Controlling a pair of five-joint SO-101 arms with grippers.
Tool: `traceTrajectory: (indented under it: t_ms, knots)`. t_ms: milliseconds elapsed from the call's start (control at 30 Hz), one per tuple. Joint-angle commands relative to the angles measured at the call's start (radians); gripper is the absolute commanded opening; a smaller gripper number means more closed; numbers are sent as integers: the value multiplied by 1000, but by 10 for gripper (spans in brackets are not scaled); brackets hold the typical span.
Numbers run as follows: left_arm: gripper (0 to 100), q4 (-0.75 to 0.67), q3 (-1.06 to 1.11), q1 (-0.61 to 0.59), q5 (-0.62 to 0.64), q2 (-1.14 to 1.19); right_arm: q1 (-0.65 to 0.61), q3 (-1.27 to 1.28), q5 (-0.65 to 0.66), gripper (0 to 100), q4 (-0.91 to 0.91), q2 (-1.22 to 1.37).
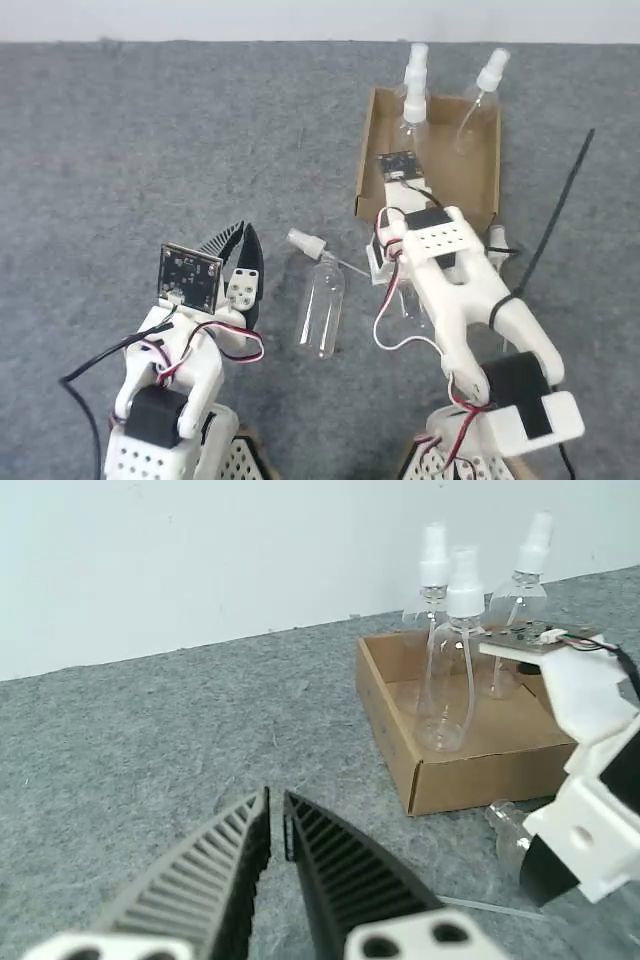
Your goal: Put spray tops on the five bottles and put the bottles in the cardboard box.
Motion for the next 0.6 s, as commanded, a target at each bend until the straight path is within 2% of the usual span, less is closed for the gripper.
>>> traceTrajectory:
  t_ms: [0,33,167,367,500,567]
  knots:
    - [12,-38,-7,0,-8,-9,28,-12,69,22,1,-16]
    - [12,-38,-7,0,-8,-9,35,-12,123,1,16,-16]
    - [12,-38,-7,0,-8,-9,74,-21,299,20,96,-18]
    - [12,-38,-7,-2,-8,-9,131,-26,318,20,154,-85]
    - [12,-37,-12,-3,-8,-8,148,-46,324,20,268,-239]
    - [12,-32,-15,-3,-8,-8,173,-71,381,20,352,-334]
